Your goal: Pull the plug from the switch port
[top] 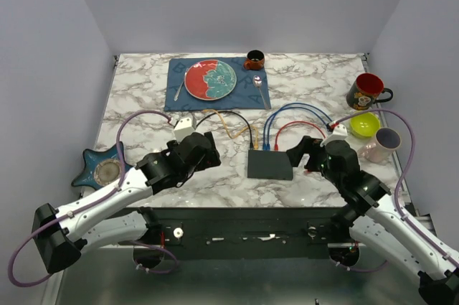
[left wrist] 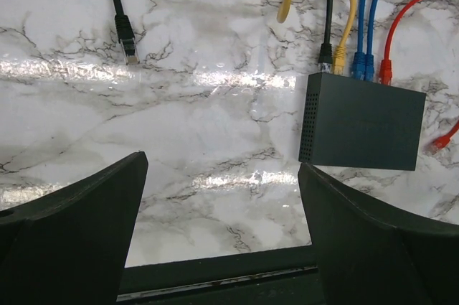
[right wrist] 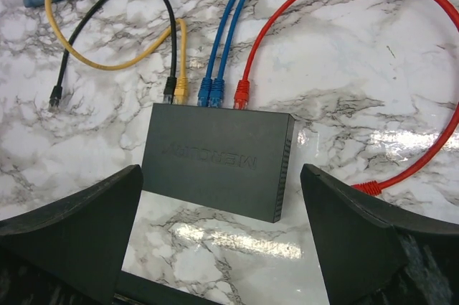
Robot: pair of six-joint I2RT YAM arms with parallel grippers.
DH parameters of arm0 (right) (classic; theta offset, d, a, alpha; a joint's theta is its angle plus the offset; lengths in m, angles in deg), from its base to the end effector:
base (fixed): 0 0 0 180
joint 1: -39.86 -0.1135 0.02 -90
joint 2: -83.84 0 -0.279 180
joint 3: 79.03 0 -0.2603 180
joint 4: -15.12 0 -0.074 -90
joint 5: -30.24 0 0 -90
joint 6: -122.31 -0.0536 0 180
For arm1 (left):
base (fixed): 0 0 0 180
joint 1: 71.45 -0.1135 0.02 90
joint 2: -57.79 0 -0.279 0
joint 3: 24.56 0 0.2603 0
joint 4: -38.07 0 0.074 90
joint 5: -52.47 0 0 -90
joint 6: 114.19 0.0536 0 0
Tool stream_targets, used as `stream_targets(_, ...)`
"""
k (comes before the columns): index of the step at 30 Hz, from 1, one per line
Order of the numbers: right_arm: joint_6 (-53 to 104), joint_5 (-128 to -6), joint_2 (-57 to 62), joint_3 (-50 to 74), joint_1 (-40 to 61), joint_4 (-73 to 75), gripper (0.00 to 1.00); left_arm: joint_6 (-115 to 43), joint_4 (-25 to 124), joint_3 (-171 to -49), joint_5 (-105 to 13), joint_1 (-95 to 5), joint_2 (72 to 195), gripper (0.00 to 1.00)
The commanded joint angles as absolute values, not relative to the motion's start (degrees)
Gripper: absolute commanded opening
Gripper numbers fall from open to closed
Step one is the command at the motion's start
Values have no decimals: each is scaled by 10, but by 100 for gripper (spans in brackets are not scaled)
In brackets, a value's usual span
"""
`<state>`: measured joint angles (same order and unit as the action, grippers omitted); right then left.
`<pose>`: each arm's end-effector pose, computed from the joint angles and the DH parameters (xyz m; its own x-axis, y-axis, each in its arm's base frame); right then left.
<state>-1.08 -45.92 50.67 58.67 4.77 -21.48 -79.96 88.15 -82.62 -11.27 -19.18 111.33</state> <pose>0.1344 0.0788 0.2493 -0.5268 0.2830 -0.8015 -0.1133 0.9112 0.3962 0.1406 -0.1430 0.2713 -0.6755 -0.3386 -0.6550 -0.0689 0.9134 -0.4012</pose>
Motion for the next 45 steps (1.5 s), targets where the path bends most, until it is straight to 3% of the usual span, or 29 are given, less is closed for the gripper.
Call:
stream_targets(1,-8,-444,497,571,47,-232,100,-807,879,-832,-119,-192,1135,99)
stream_targets(7,-22,-407,510,581,47,-235,100,-797,847,-824,-146,-191,1152,99)
stream_targets(13,-67,-374,426,555,47,-283,99,-768,786,-852,-227,-191,1240,99)
stream_targets(17,-113,-364,367,528,51,-301,87,-771,780,-892,-255,-188,1318,85)
stream_targets(19,-140,-358,352,527,53,-299,73,-774,768,-898,-262,-188,1343,78)
stream_targets(20,-147,-356,346,525,55,-296,68,-776,762,-897,-263,-188,1349,66)
stream_targets(22,-159,-356,324,517,61,-291,58,-788,750,-894,-261,-188,1358,56)
stream_targets(30,-179,-414,216,514,117,-277,42,-797,721,-898,-291,-186,1414,7)
stream_targets(38,-161,-457,128,523,131,-237,1,-809,702,-880,-304,-170,1437,5)
stream_targets(45,-151,-526,104,553,130,-184,1,-824,677,-853,-340,-154,1453,0)
